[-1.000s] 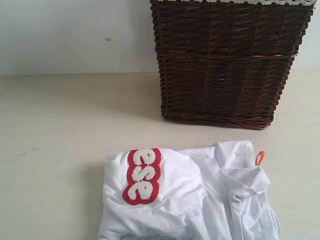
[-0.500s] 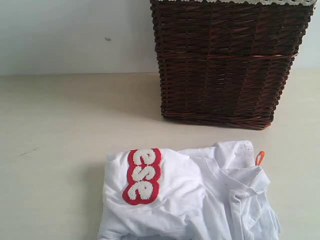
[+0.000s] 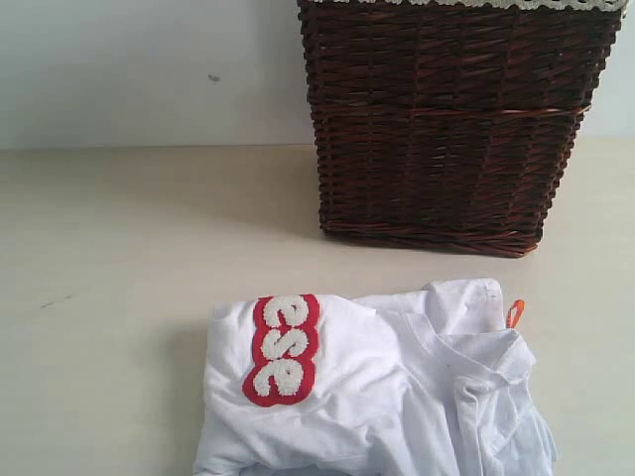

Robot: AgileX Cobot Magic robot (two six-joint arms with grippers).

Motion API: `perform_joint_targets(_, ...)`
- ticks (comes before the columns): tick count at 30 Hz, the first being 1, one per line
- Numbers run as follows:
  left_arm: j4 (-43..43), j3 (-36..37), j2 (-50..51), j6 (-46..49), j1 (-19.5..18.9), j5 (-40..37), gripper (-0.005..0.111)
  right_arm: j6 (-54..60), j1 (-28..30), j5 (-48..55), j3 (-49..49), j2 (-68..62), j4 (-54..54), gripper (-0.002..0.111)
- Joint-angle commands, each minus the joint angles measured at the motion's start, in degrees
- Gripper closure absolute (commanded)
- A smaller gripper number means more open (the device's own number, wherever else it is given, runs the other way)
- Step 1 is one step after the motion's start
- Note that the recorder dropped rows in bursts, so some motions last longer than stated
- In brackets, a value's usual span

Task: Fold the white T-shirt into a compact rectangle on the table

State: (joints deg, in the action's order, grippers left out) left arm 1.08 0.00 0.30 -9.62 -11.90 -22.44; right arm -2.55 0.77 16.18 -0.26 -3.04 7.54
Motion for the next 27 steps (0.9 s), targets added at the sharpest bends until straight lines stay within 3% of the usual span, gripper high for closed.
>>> perform_joint_targets(1, -0.2, 0.0, -0.3, -0.4, -0.1, 0.9, 0.107, -0.6, -0.1, -0.4, 0.3, 0.3, -2.7, 0.087)
perform_joint_targets(27, -0.2, 0.0, -0.3, -0.4, -0.1, 0.9, 0.107, 0.9, -0.1, -0.5, 0.3, 0.4, -3.4, 0.087)
